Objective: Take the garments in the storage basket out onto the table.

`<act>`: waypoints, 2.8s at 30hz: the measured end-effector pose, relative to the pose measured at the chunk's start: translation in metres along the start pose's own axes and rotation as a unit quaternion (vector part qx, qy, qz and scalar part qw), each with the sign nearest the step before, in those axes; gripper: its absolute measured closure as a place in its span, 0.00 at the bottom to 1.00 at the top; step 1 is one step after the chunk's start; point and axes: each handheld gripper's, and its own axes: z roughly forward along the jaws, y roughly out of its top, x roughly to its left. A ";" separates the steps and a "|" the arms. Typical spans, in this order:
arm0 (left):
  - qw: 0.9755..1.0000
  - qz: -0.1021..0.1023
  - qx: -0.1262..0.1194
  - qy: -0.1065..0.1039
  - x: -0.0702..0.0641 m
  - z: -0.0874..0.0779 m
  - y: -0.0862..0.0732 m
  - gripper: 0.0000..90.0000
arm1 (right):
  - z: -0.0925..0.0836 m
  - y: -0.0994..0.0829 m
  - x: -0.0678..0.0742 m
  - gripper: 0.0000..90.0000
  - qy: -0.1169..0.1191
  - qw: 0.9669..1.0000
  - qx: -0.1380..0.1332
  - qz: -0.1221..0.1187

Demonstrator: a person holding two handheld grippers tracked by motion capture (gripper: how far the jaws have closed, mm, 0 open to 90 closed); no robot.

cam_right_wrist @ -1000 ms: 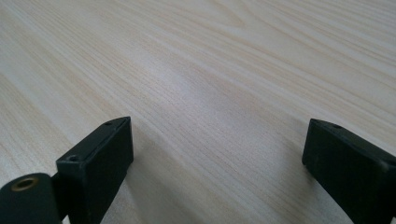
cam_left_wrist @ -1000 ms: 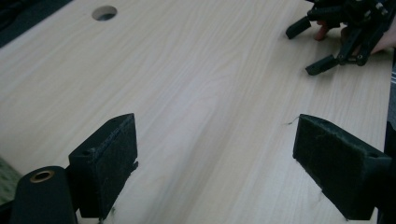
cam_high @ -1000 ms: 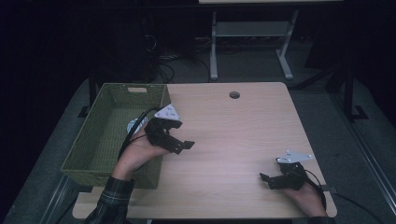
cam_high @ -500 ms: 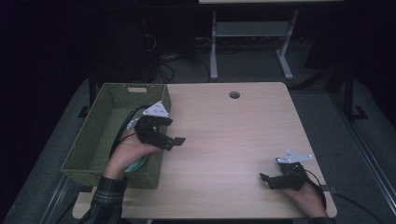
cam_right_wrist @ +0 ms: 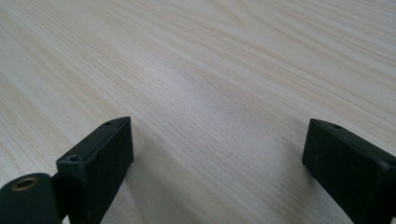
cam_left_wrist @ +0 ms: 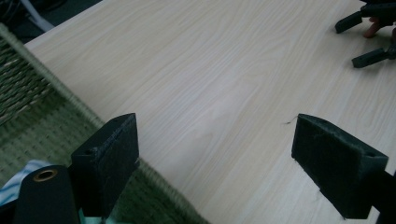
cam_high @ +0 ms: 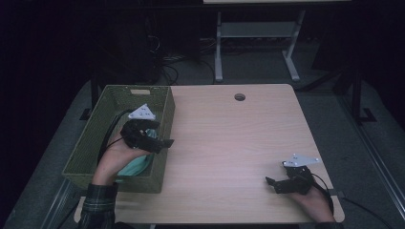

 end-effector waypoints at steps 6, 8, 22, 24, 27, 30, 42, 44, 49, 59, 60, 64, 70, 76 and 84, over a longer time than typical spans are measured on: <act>1.000 -0.008 -0.002 0.010 0.007 -0.009 -0.007 0.16 | 0.000 0.000 0.000 0.09 0.000 1.000 0.000 0.000; 1.000 -0.012 0.000 0.018 0.010 -0.012 -0.010 0.16 | 0.000 0.000 0.000 0.09 0.000 1.000 0.000 0.000; 0.997 -0.044 0.040 0.054 0.034 -0.014 -0.036 0.18 | 0.000 0.000 0.000 0.09 0.000 1.000 0.000 0.000; 0.996 -0.049 0.047 0.058 0.036 -0.013 -0.040 0.18 | 0.000 0.000 0.000 0.09 0.000 1.000 0.000 0.000; 0.995 -0.053 0.060 0.062 0.039 -0.011 -0.044 0.19 | 0.000 0.000 0.000 0.09 0.000 1.000 0.000 0.000; 0.994 -0.053 0.074 0.065 0.041 -0.008 -0.047 0.21 | 0.000 0.000 0.000 0.09 0.000 1.000 0.000 0.000; 0.988 -0.055 0.130 0.066 0.046 0.010 -0.058 0.26 | 0.000 0.000 0.000 0.09 0.000 1.000 0.000 0.000; 0.987 -0.055 0.136 0.063 0.047 0.014 -0.060 0.27 | 0.000 0.000 0.000 0.09 0.000 1.000 0.000 0.000; 0.984 -0.057 0.157 0.060 0.048 0.020 -0.065 0.28 | 0.000 0.000 0.000 0.09 0.000 1.000 0.000 0.000; 0.977 -0.048 0.200 0.047 0.048 0.027 -0.069 0.32 | 0.000 0.000 0.000 0.09 0.000 1.000 0.000 0.000; 0.977 -0.049 0.204 0.047 0.048 0.027 -0.069 0.32 | 0.000 0.000 0.000 0.09 0.000 1.000 0.000 0.000; 0.974 -0.045 0.216 0.048 0.048 0.030 -0.070 0.35 | 0.000 0.000 0.000 0.09 0.000 1.000 0.000 0.000; 0.967 -0.033 0.245 0.055 0.046 0.038 -0.071 0.40 | 0.000 0.000 0.000 0.09 0.000 1.000 0.000 0.000; 0.965 -0.034 0.257 0.049 0.046 0.041 -0.072 0.57 | 0.000 0.000 0.000 0.09 0.000 1.000 0.000 0.000; 0.968 -0.059 0.240 0.044 0.053 0.034 -0.071 0.88 | 0.000 0.000 0.000 0.09 0.000 1.000 0.000 0.000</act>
